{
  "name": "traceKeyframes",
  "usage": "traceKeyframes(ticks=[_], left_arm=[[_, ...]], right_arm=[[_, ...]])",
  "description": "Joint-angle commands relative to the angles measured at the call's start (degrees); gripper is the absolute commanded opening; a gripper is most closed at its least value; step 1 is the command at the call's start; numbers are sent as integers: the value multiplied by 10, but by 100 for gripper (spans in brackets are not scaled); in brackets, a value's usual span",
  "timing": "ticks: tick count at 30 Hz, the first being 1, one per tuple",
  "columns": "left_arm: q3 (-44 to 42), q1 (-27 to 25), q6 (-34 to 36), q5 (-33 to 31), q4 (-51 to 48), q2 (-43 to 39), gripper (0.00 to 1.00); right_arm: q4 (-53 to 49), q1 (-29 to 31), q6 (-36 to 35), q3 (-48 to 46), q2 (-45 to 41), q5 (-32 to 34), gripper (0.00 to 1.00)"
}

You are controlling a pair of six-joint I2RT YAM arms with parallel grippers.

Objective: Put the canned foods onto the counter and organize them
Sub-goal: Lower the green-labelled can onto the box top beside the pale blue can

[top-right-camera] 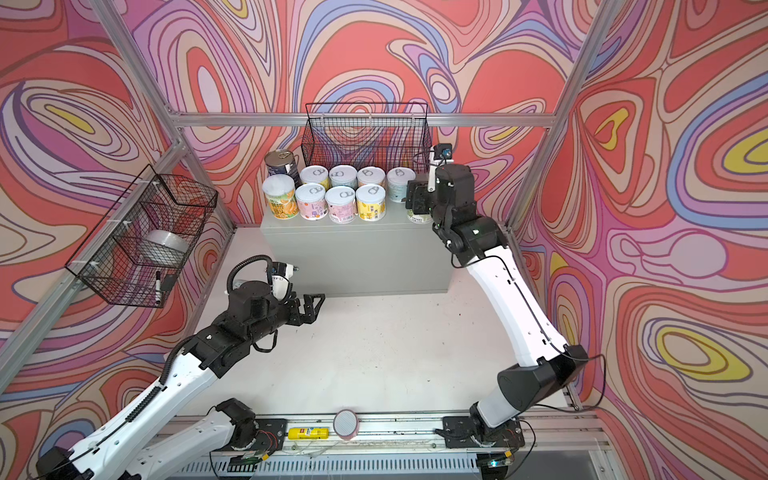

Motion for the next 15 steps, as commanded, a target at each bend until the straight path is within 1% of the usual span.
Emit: traceKeyframes(ticks=[1, 9, 15], left_arm=[[-5, 2, 2, -12, 15, -1, 96], [-1, 1, 8, -10, 10, -3, 96], [-2, 2, 6, -3, 18, 2, 96]], right_arm=[[31, -2, 2, -17, -43, 18, 86], [16, -2, -16, -89, -100, 101, 86], [7, -6, -17, -140, -123, 138, 88]])
